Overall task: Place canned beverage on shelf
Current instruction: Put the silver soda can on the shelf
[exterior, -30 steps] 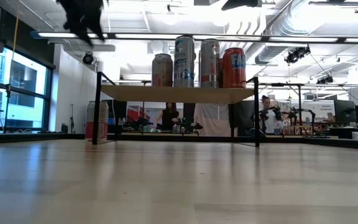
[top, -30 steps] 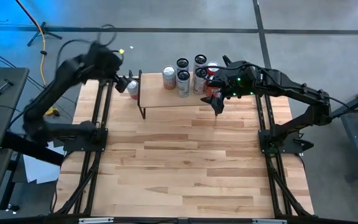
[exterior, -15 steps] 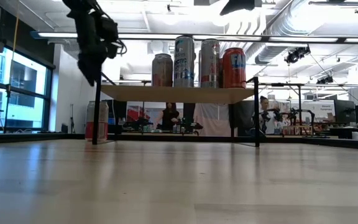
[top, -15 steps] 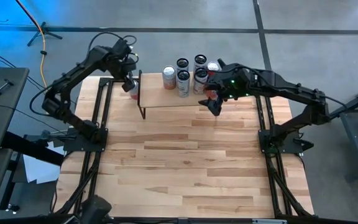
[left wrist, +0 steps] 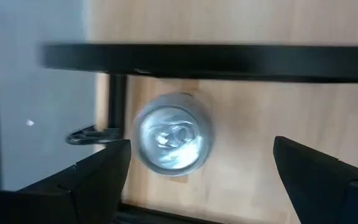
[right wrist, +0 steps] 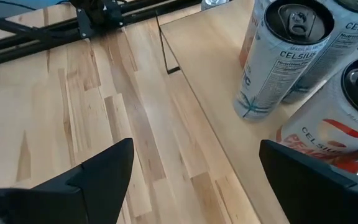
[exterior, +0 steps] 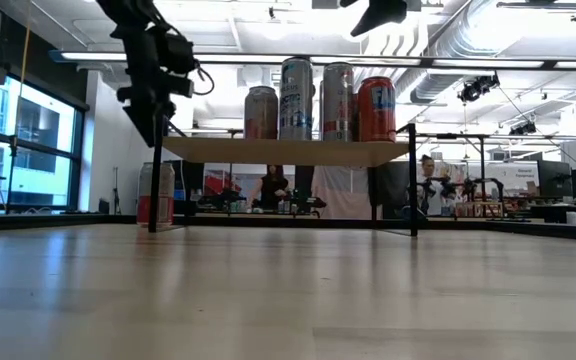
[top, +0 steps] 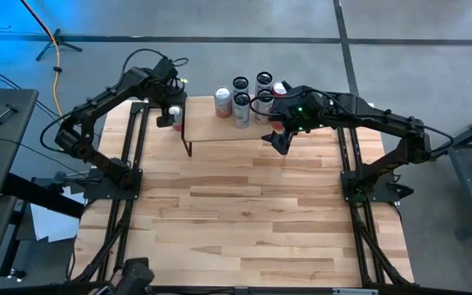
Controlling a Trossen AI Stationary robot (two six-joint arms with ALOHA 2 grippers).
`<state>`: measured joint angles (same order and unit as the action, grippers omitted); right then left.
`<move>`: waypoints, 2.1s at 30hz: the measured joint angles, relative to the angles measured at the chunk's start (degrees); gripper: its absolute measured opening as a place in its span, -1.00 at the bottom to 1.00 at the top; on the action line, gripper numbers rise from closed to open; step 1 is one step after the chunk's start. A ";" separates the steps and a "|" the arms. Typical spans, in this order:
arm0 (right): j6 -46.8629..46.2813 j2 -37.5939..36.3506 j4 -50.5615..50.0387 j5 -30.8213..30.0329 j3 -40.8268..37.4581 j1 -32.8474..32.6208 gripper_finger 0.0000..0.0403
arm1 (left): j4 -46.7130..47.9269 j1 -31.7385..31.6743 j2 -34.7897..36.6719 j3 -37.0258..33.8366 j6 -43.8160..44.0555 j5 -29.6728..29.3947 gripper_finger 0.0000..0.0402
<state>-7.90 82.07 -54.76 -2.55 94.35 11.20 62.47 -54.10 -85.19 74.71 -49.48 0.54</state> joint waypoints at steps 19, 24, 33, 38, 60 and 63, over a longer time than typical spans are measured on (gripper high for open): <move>1.94 0.01 -0.31 -0.01 0.00 0.00 0.66 | -8.80 -0.75 -5.08 -4.73 7.55 -0.78 0.76; 1.94 0.01 -0.31 -0.02 0.00 0.00 0.66 | -8.88 -0.75 -7.15 -4.71 7.61 -0.95 0.76; 0.85 0.01 -0.31 -0.02 0.00 0.00 0.66 | -8.78 -0.75 -9.52 -4.71 7.65 0.52 0.74; 0.41 0.01 -0.31 -0.04 0.00 0.00 0.66 | -8.36 -0.75 -9.79 -4.71 7.80 0.41 0.55; 0.39 -0.01 -0.28 -0.66 0.00 0.02 0.66 | -0.10 -0.43 -4.85 0.31 22.41 -13.18 0.12; 0.39 -0.01 -0.28 -0.88 0.00 0.02 0.66 | 0.62 -0.45 -2.15 2.51 28.31 -14.68 0.12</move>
<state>-7.51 82.06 -55.05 -3.42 94.35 11.23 63.09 -54.55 -87.34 77.22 -21.17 -14.14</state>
